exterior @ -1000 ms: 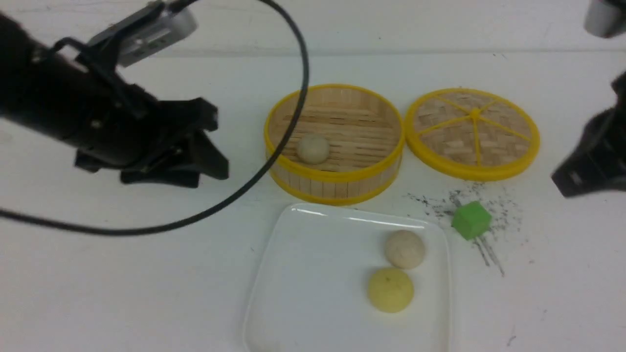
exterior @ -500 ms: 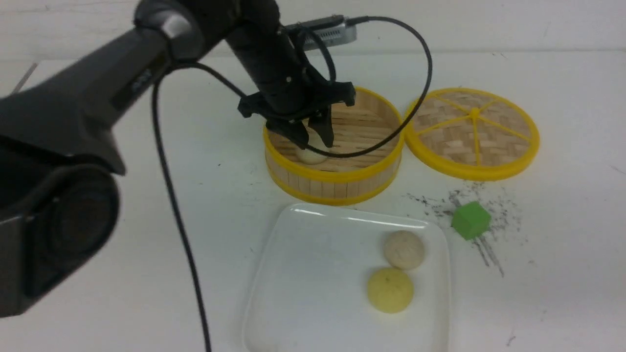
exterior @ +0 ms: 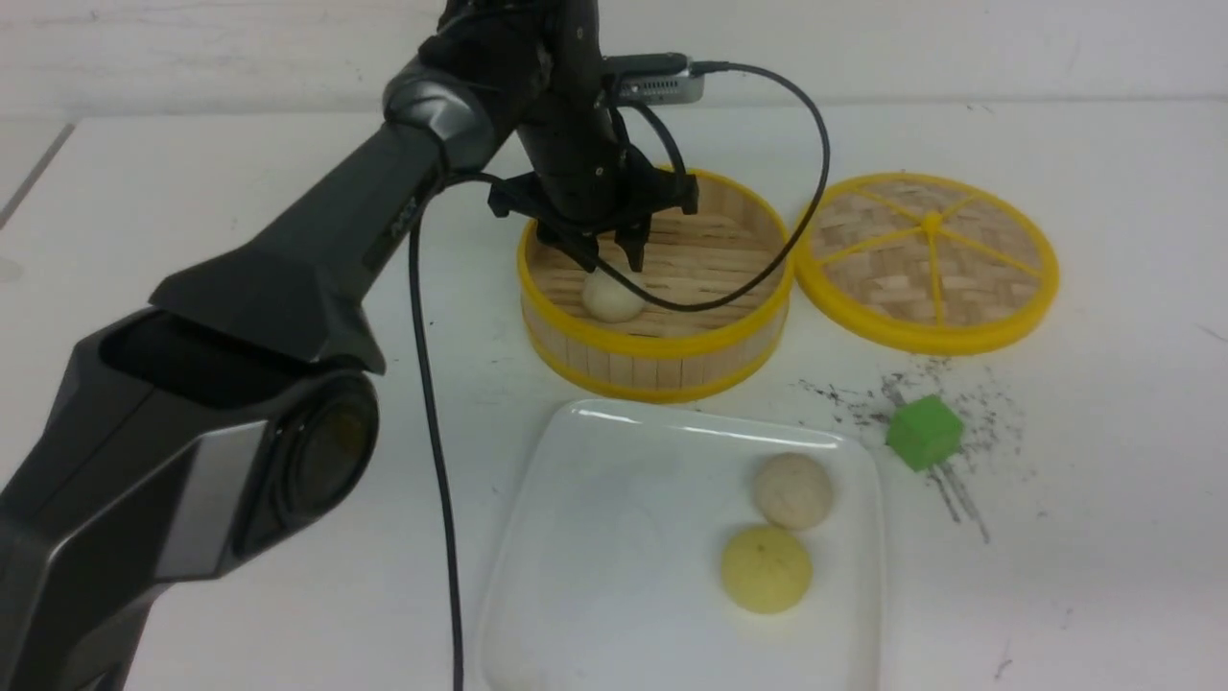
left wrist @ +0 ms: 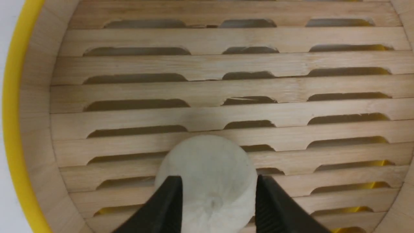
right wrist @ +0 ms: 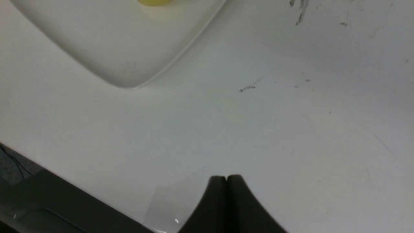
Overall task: Put the steamed buns into the plate on the white tablecloth.
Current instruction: 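Reach into the bamboo steamer and grasp a bun with the left gripper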
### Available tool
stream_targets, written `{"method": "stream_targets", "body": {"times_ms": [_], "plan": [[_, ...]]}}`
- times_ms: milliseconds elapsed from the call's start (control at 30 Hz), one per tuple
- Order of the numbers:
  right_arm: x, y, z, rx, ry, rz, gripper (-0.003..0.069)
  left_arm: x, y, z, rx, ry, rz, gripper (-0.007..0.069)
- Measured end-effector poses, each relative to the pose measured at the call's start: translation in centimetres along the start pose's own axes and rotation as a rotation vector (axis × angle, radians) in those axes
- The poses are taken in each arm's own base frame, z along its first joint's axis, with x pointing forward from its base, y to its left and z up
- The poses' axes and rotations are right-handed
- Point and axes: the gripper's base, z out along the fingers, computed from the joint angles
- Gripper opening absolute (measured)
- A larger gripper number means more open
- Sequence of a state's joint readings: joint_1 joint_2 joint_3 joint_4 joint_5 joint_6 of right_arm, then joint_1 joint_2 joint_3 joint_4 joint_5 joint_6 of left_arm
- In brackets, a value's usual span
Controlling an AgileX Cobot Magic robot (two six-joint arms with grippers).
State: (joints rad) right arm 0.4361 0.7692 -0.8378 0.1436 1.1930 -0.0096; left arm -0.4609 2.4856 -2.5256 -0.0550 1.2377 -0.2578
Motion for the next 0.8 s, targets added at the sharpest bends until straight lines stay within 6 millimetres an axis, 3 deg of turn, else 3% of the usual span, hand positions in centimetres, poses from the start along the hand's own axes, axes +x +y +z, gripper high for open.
{"method": "stream_targets", "body": {"times_ms": [367,533,700,800], "plan": [[0.0,0.2,0.0,-0.028,0.000,0.011,0.0004,0.2,0.0,0.4,-0.005,0.013,-0.047,0.0335],[0.0,0.2,0.0,-0.028,-0.002,0.011,0.0008,1.1,0.4,1.9,-0.023,0.071,-0.051,0.0328],[0.0,0.3,0.0,-0.028,-0.002,0.011,0.0013,1.2,0.2,1.8,-0.006,0.073,-0.060,0.0201],[0.1,0.3,0.0,-0.028,0.007,0.011,0.0015,1.2,0.0,1.7,0.015,0.076,-0.065,0.0057]]}}
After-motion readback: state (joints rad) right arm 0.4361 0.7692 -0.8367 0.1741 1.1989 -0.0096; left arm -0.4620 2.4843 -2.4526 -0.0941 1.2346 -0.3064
